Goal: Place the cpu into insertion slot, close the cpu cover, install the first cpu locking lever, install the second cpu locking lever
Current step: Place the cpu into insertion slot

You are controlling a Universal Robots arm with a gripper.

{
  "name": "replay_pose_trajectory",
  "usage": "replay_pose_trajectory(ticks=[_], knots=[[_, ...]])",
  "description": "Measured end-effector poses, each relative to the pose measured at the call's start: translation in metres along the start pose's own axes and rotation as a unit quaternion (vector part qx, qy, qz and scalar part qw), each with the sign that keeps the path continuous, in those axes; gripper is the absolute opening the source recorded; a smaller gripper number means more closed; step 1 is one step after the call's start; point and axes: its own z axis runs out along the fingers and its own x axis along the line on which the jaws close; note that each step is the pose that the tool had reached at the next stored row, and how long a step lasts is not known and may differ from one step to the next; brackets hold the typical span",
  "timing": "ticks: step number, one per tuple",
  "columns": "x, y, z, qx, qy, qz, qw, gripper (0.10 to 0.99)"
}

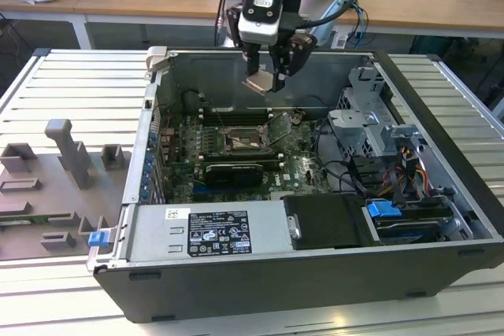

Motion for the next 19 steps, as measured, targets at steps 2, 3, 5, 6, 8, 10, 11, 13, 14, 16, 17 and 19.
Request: replay_pose_trajectory(ticks=[2, 3, 5, 6, 8, 10, 11, 13, 14, 16, 17, 19], knots=[[0.0, 0.0, 0.0001, -0.0002, -0.001, 0.012, 0.9999, 0.541], [0.0, 0.0, 0.0001, -0.0003, -0.0013, 0.016, 0.9999, 0.541], [0.0, 0.0, 0.0001, -0.0005, -0.0021, 0.025, 0.9997, 0.541], [0.0, 0.0, 0.0002, -0.0006, -0.0024, 0.029, 0.9996, 0.541], [0.0, 0.0, 0.0002, -0.0007, -0.0032, 0.038, 0.9993, 0.541], [0.0, 0.0, 0.0003, -0.0008, -0.0037, 0.044, 0.999, 0.541], [0.0, 0.0, 0.0003, -0.0009, -0.0039, 0.047, 0.9989, 0.541], [0.0, 0.0, 0.0003, -0.001, -0.0044, 0.053, 0.9986, 0.541], [0.0, 0.0, 0.0003, -0.0011, -0.0048, 0.058, 0.9983, 0.541], [0.0, 0.0, 0.0003, -0.0012, -0.0053, 0.064, 0.9979, 0.541], [0.0, 0.0, 0.0004, -0.0013, -0.0058, 0.069, 0.9976, 0.541], [0.0, 0.0, 0.0004, -0.0015, -0.0063, 0.075, 0.9971, 0.541]])
